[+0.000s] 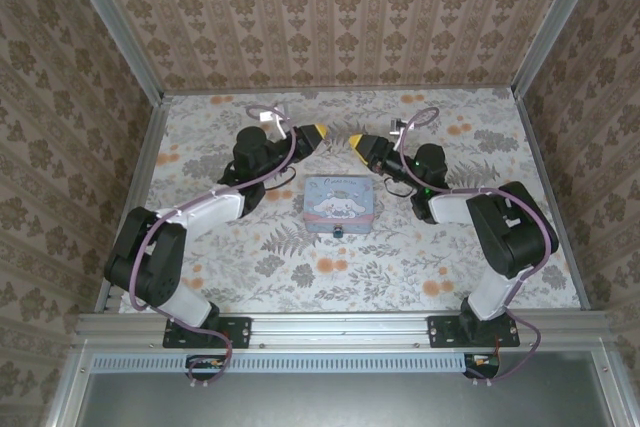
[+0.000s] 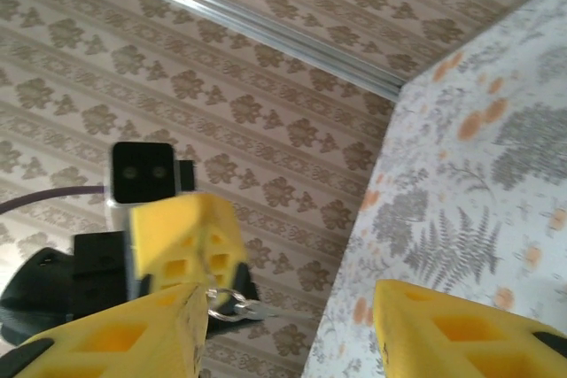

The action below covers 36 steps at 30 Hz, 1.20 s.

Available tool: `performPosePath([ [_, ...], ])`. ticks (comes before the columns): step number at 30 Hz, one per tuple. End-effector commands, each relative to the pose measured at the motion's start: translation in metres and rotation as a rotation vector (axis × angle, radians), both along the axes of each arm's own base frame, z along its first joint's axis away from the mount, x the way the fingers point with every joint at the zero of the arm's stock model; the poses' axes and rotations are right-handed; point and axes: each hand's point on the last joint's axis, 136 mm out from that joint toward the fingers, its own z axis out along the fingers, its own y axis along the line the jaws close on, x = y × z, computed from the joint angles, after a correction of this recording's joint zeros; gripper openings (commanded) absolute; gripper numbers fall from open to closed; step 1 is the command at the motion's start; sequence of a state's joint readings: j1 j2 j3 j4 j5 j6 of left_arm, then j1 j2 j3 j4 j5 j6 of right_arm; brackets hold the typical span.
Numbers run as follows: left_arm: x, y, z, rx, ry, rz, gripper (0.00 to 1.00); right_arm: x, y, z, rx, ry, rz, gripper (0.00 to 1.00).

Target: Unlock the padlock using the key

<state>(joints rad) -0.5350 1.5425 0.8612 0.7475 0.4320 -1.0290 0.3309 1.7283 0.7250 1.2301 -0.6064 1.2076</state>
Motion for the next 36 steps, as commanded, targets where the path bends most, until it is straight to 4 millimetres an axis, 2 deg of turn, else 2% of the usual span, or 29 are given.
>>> performPosePath([
  [1, -0.001, 0.008, 0.022, -0.070, -0.045, 0.027, 0.00, -0.005, 0.011, 0.028, 0.031, -0.097, 0.040, 0.50],
  [7, -0.001, 0.007, 0.021, -0.090, -0.042, 0.034, 0.00, -0.006, 0.030, 0.030, 0.035, -0.102, 0.078, 0.43],
  [12, -0.001, 0.008, 0.020, -0.090, -0.042, 0.040, 0.00, -0.008, 0.041, 0.029, 0.037, -0.104, 0.099, 0.42],
  [29, -0.004, 0.006, 0.015, -0.084, -0.035, 0.038, 0.00, -0.007, 0.055, 0.029, 0.044, -0.100, 0.116, 0.40],
  [36, -0.004, 0.006, 0.014, -0.080, -0.038, 0.039, 0.00, -0.006, 0.057, 0.028, 0.045, -0.097, 0.122, 0.35],
])
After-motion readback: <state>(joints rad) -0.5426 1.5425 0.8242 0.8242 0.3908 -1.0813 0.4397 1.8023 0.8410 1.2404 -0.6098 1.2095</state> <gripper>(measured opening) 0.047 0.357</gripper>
